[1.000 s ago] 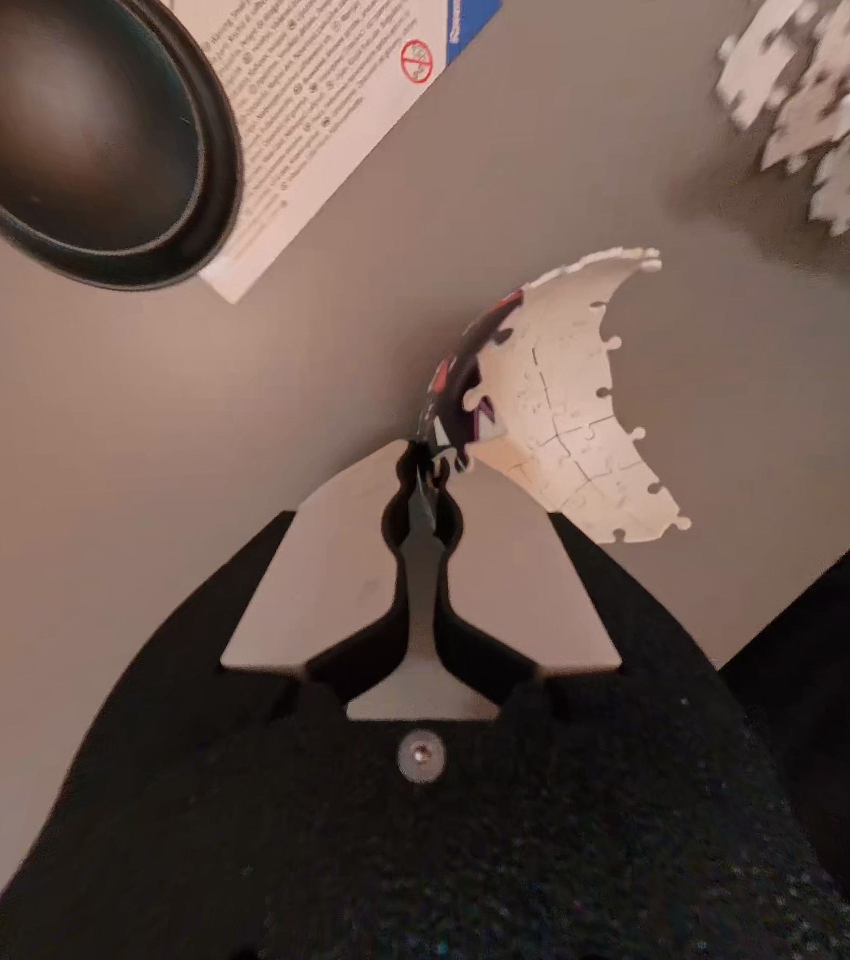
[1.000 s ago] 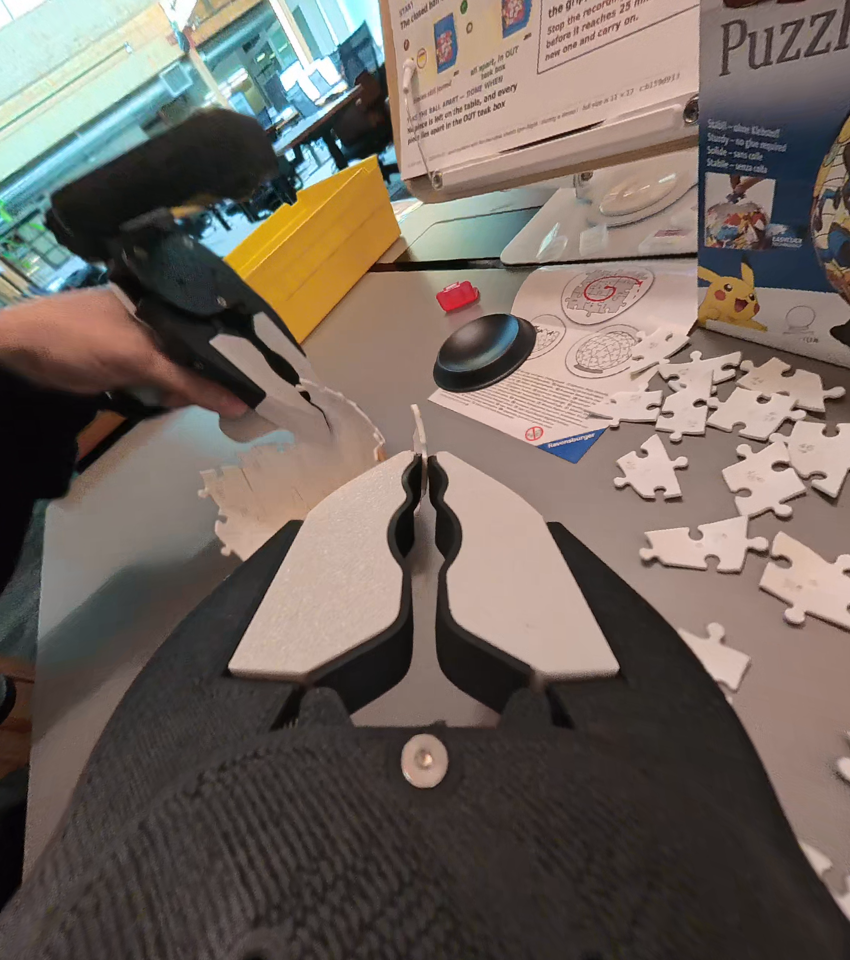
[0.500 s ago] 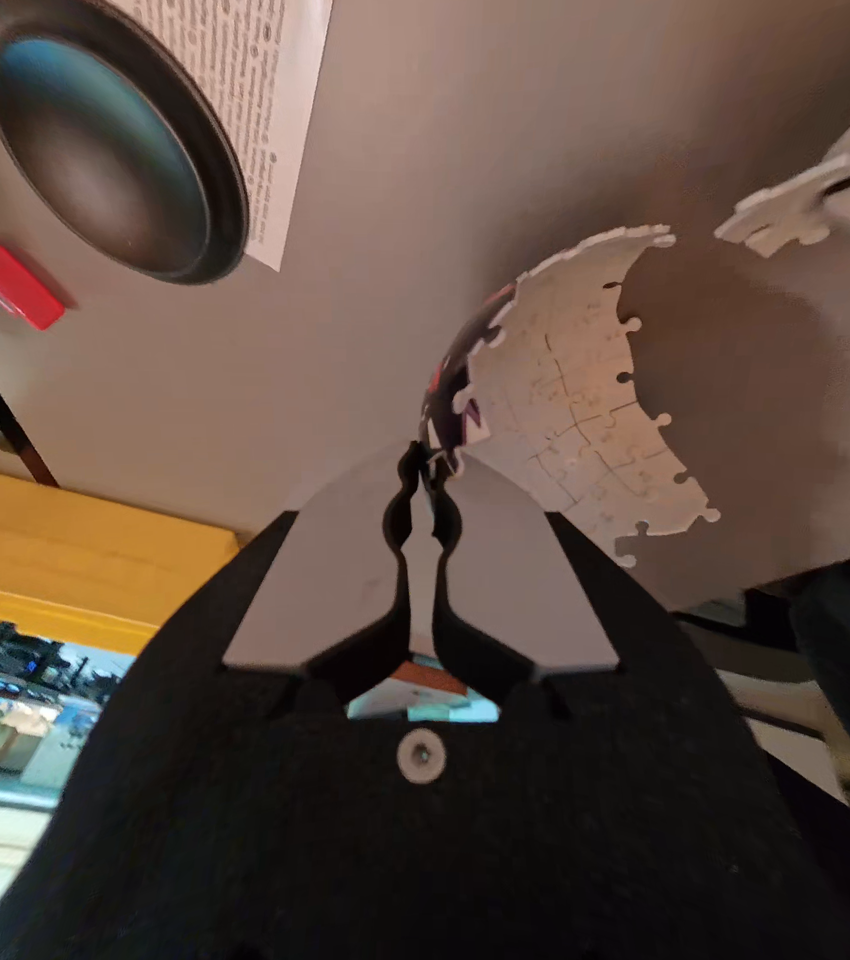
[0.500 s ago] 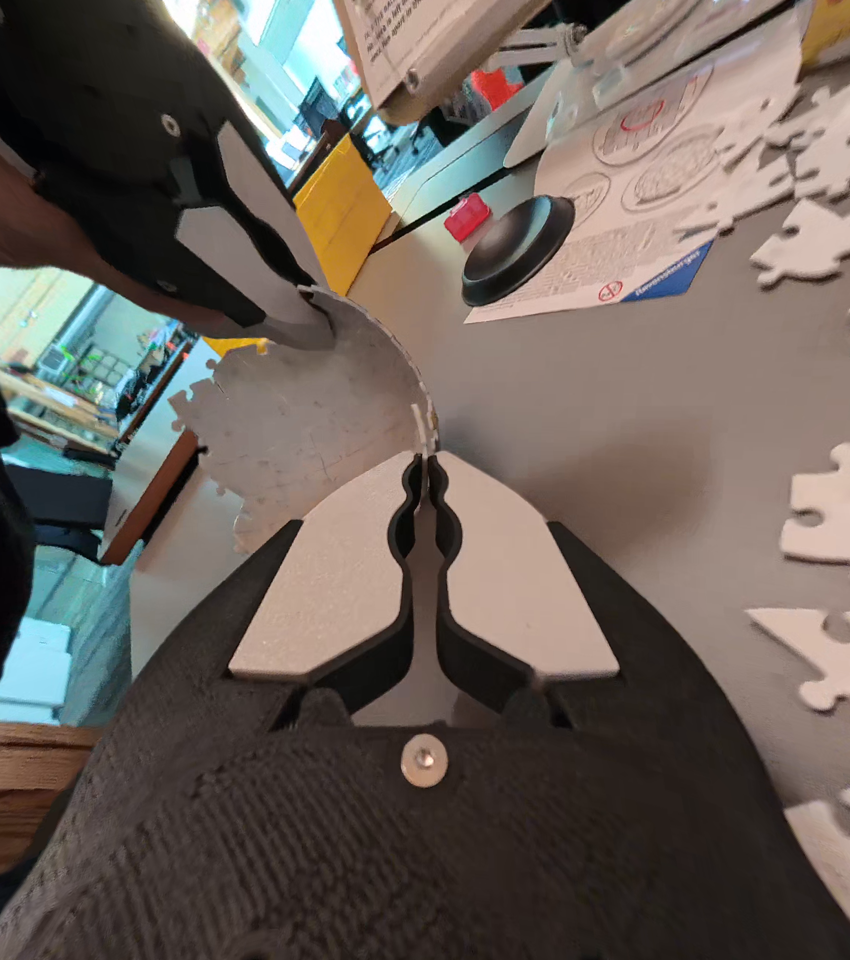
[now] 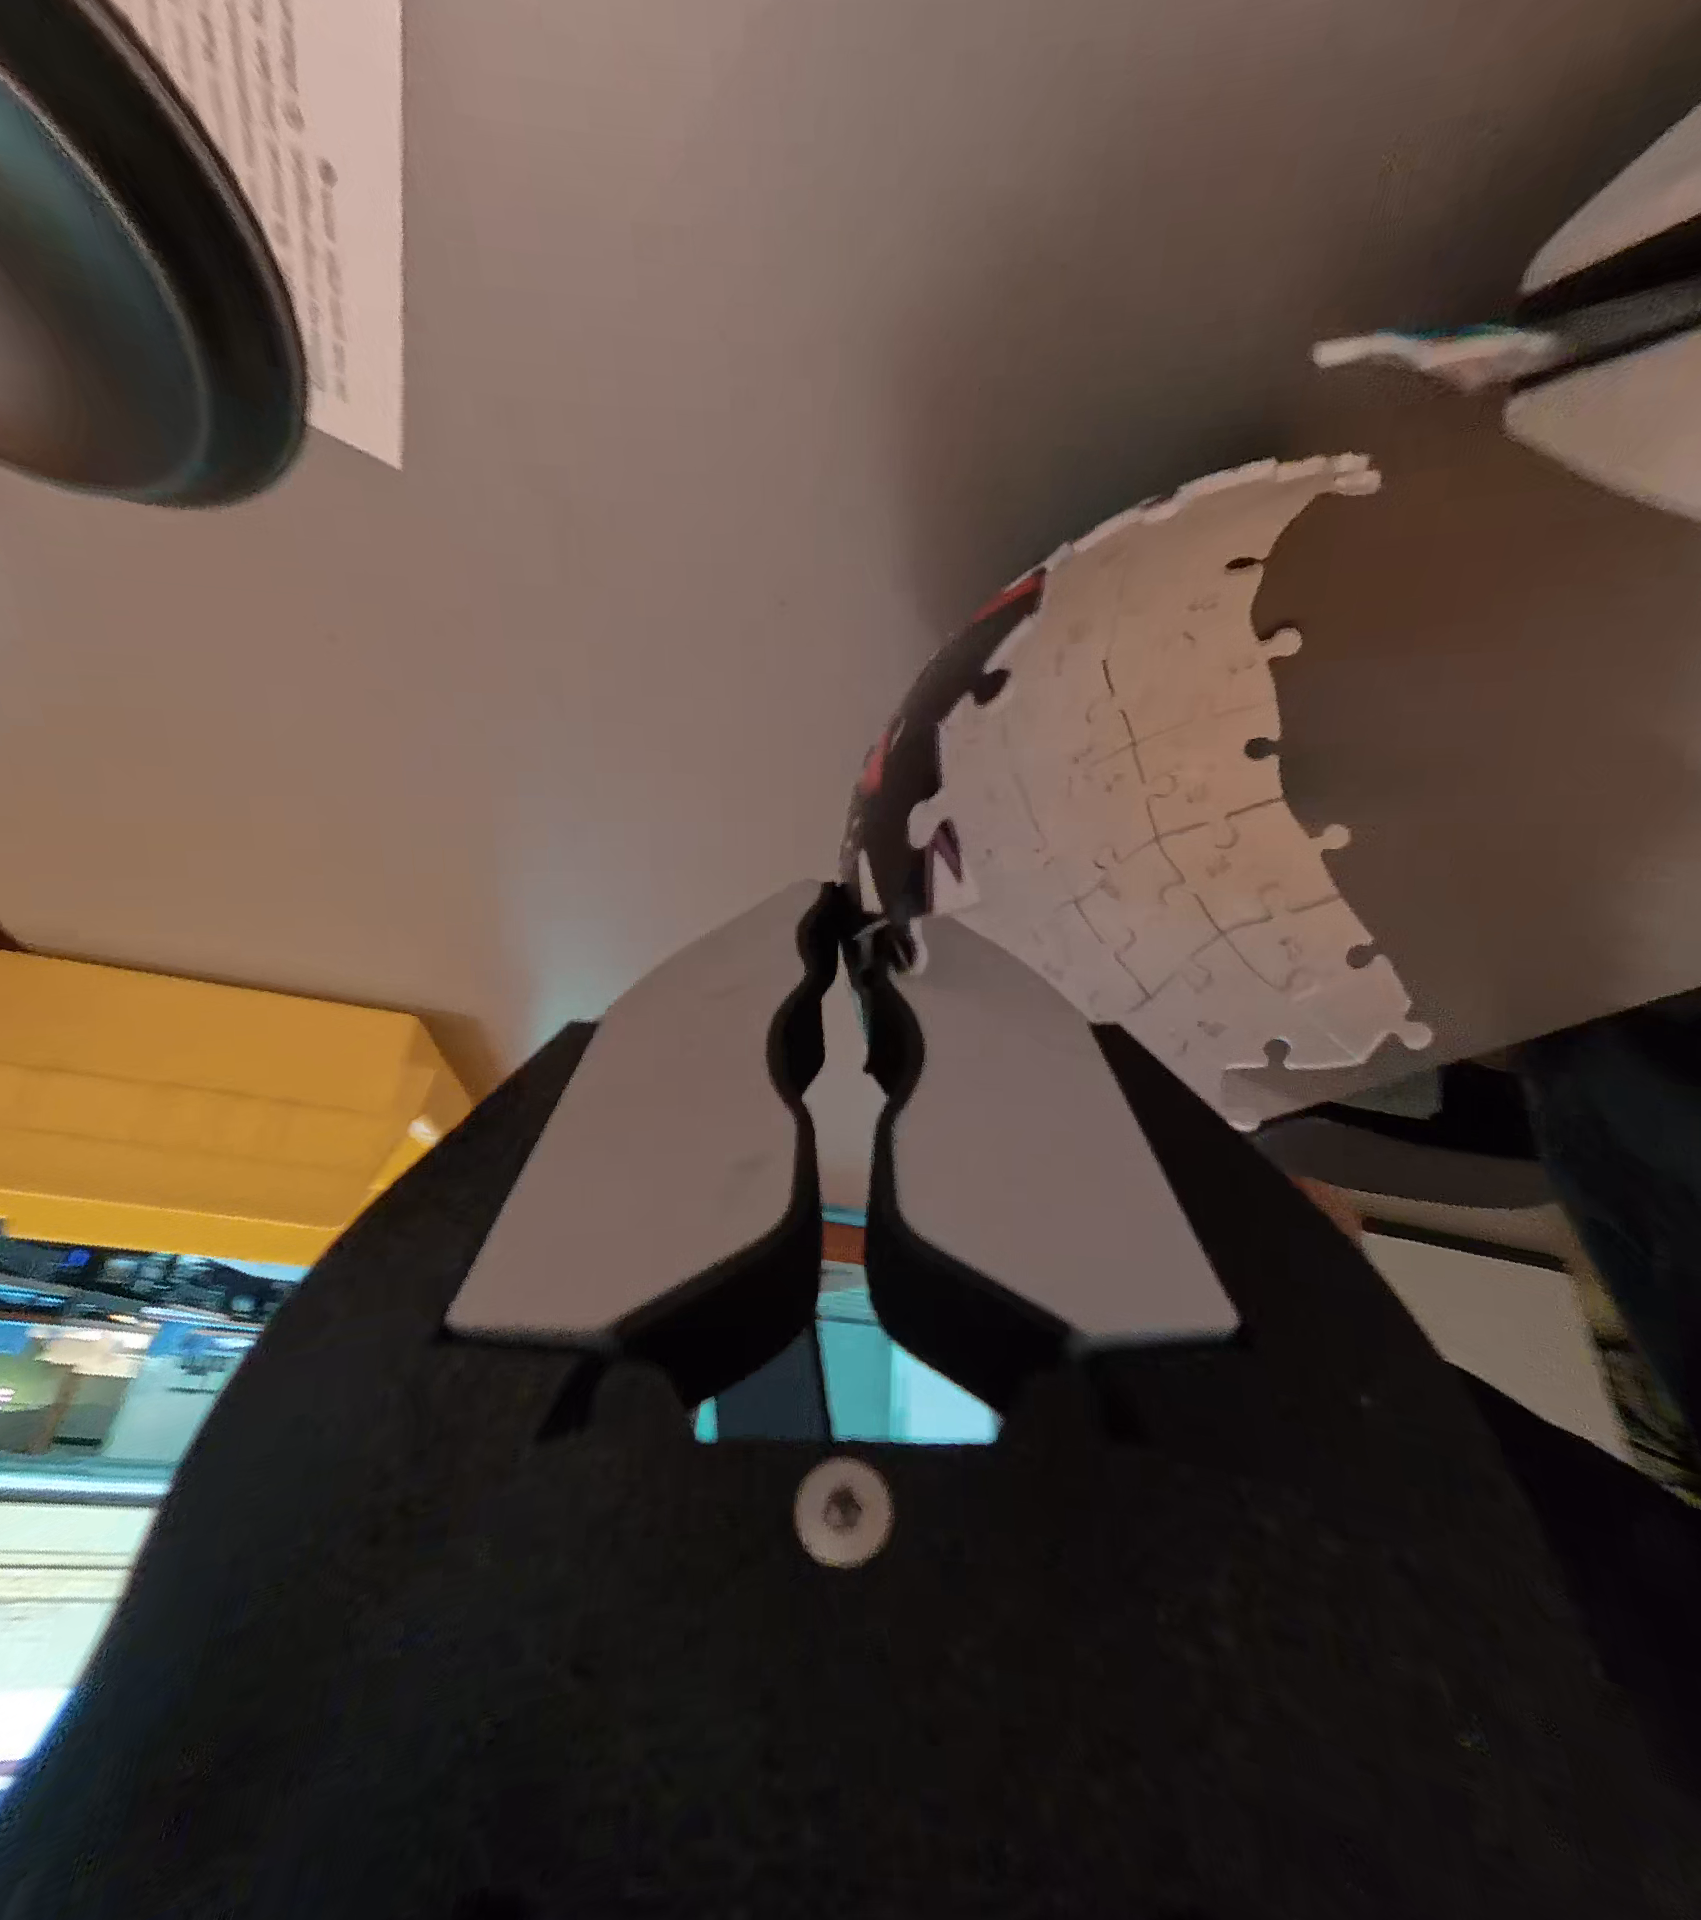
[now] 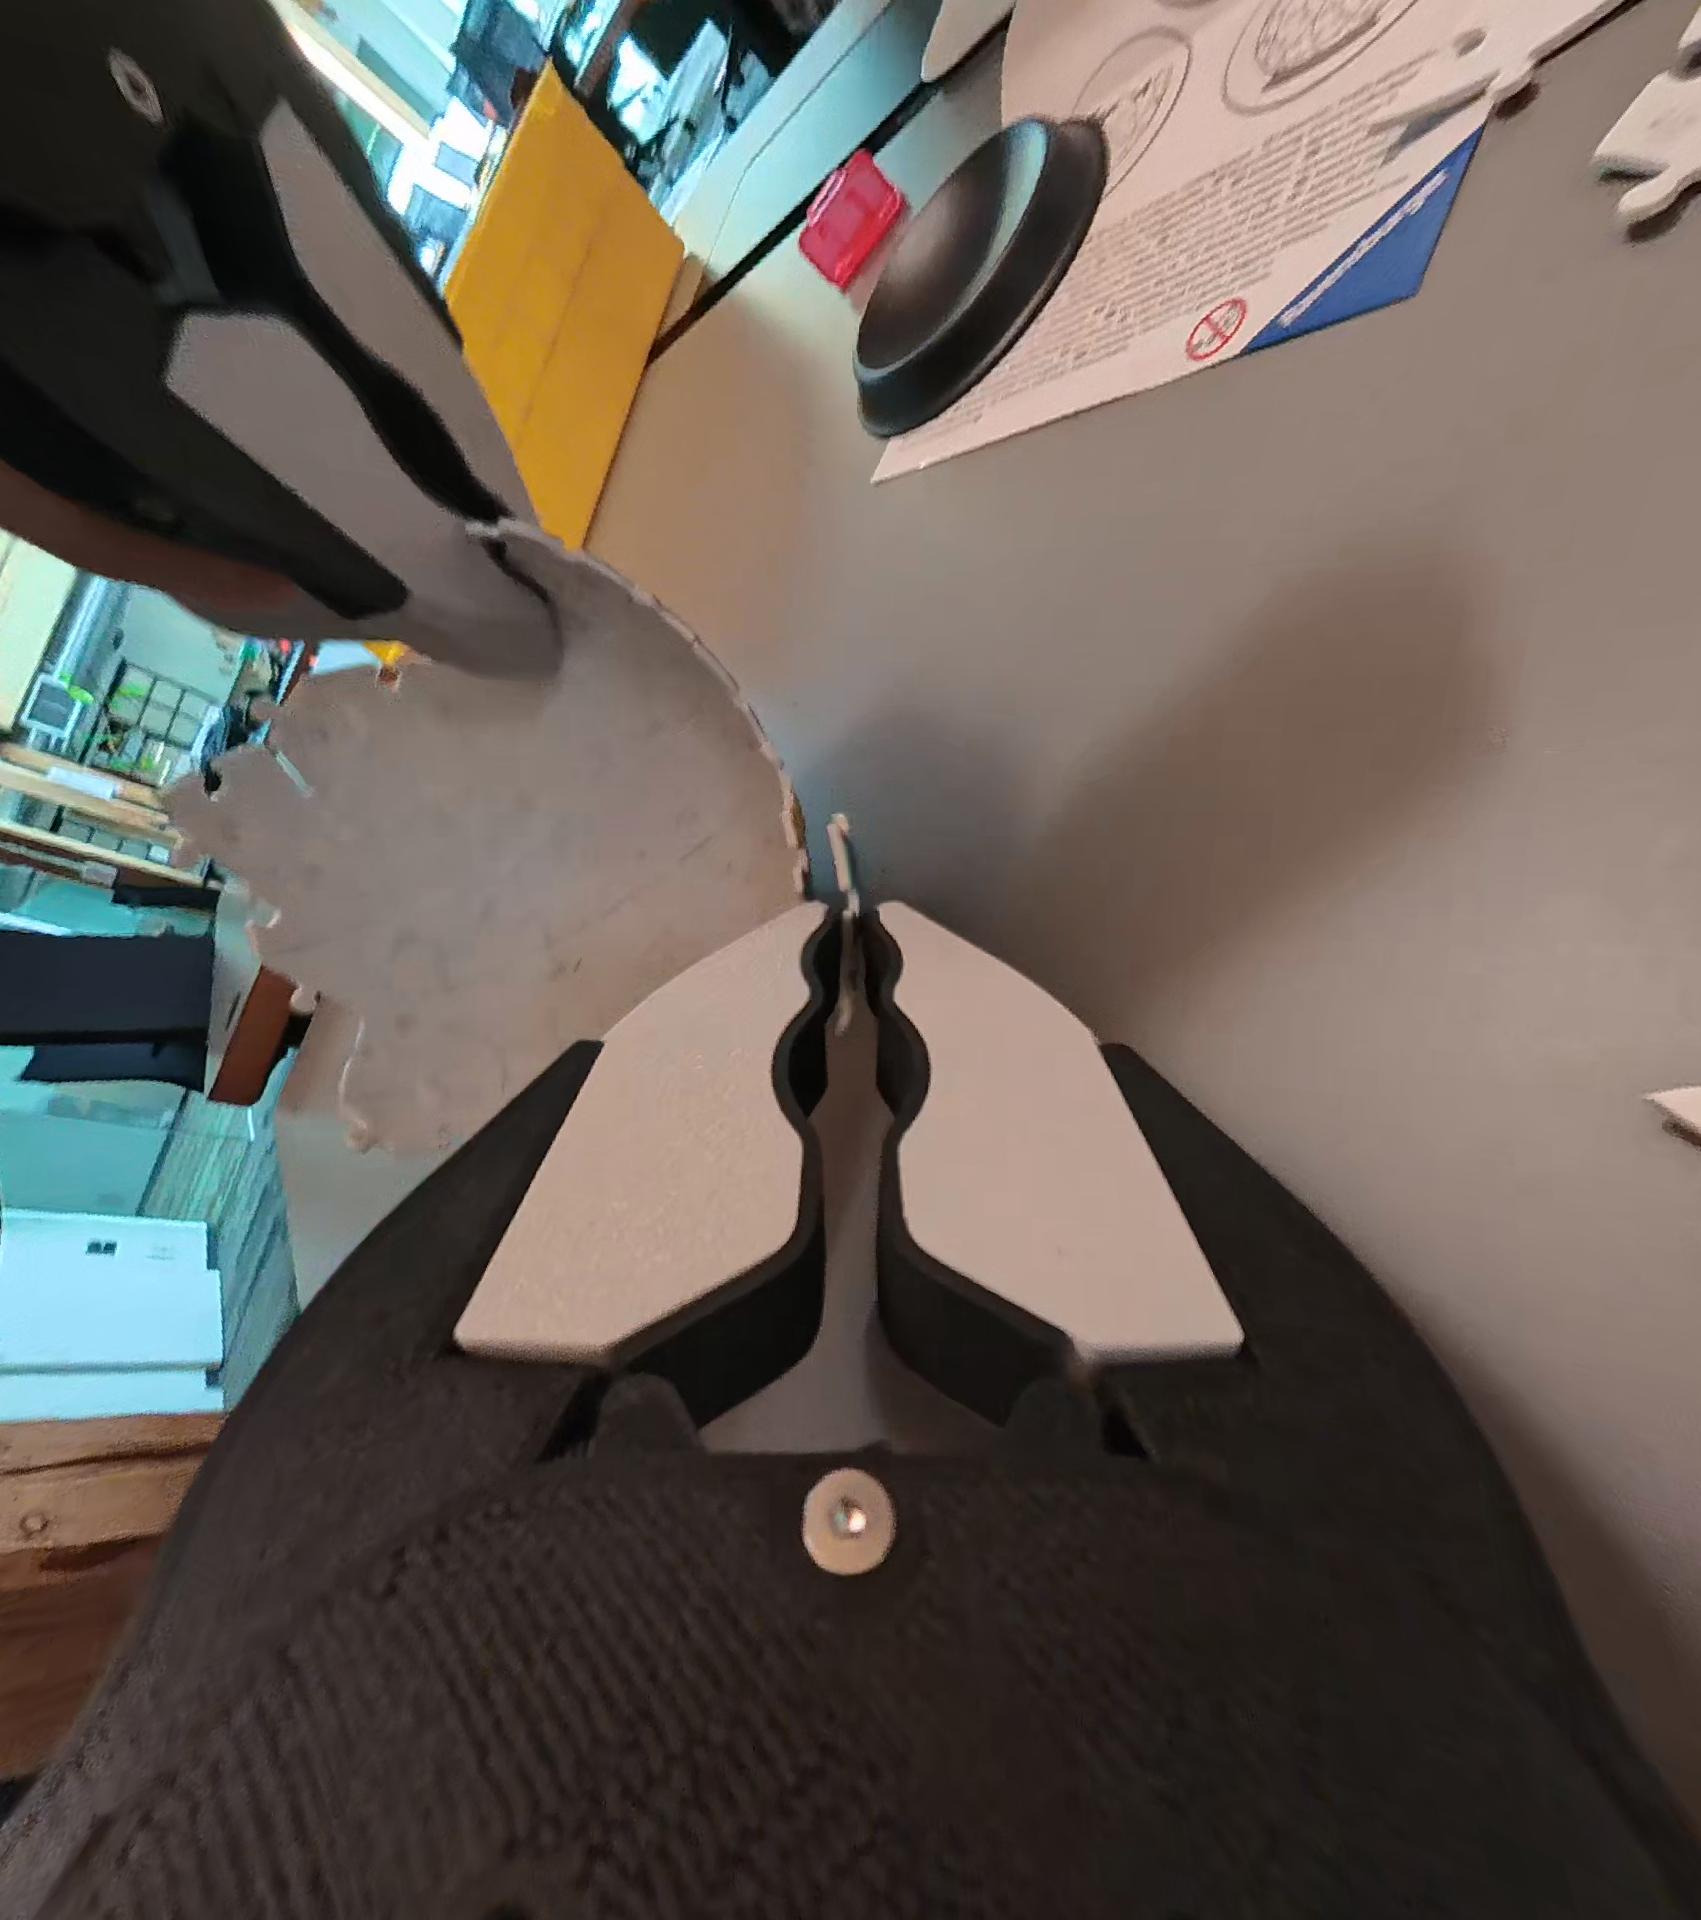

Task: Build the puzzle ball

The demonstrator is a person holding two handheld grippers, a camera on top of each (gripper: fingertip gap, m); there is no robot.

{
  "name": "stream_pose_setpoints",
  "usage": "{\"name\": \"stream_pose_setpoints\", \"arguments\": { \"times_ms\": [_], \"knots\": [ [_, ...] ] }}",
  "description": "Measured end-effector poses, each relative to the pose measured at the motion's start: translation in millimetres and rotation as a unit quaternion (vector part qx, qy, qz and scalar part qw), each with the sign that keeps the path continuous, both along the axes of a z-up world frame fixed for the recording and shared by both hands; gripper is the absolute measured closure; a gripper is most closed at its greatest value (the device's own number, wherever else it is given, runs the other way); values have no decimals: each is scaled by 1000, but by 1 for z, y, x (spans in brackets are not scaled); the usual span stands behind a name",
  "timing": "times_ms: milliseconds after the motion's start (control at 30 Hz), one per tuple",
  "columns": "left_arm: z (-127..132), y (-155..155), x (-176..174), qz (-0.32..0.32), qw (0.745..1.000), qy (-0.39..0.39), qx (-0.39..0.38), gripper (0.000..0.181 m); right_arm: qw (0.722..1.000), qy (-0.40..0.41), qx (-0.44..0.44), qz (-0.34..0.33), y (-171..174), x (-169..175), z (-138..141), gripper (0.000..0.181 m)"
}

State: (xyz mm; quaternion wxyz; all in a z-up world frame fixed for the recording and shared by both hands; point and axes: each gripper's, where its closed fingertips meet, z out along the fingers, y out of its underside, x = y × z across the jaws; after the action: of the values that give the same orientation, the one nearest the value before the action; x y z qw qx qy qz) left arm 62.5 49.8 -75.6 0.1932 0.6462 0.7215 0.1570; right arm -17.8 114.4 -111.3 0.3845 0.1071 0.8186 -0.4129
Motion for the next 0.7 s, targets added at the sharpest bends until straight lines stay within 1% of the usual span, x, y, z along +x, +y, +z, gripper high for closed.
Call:
{"name": "stream_pose_setpoints", "arguments": {
  "times_ms": [33,167,233,267,300,333,367,400,433,533,600,633,700],
  "knots": [
    [1,-2,-2,-20,1000,4,-6,179,1000,3,0,10,2,2,0,173],
    [6,-5,-11,-102,994,13,-23,178,997,71,7,25,11,-7,4,133],
    [7,-5,-18,-138,990,25,-31,178,992,124,-18,25,10,-21,16,129],
    [8,-5,-22,-161,986,33,-33,178,989,141,-46,20,6,-29,28,127],
    [8,-5,-26,-182,982,44,-37,178,984,152,-87,17,0,-36,43,132],
    [9,-5,-31,-196,978,56,-41,178,978,165,-125,21,-4,-41,54,143],
    [10,-4,-36,-204,975,71,-45,177,970,181,-161,28,-10,-44,61,142],
    [10,-3,-41,-208,973,88,-45,177,962,198,-183,33,-16,-48,64,139],
    [11,-2,-46,-210,971,104,-44,177,958,206,-193,46,-20,-49,63,141],
    [12,2,-55,-210,967,138,-34,177,953,201,-206,93,-27,-39,62,141],
    [12,4,-58,-214,965,146,-28,177,944,212,-221,122,-31,-30,63,145],
    [12,5,-58,-218,965,147,-27,177,938,230,-223,131,-33,-28,61,146],
    [11,5,-58,-222,964,143,-24,177,917,272,-241,163,-35,-21,59,155]
  ]
}}
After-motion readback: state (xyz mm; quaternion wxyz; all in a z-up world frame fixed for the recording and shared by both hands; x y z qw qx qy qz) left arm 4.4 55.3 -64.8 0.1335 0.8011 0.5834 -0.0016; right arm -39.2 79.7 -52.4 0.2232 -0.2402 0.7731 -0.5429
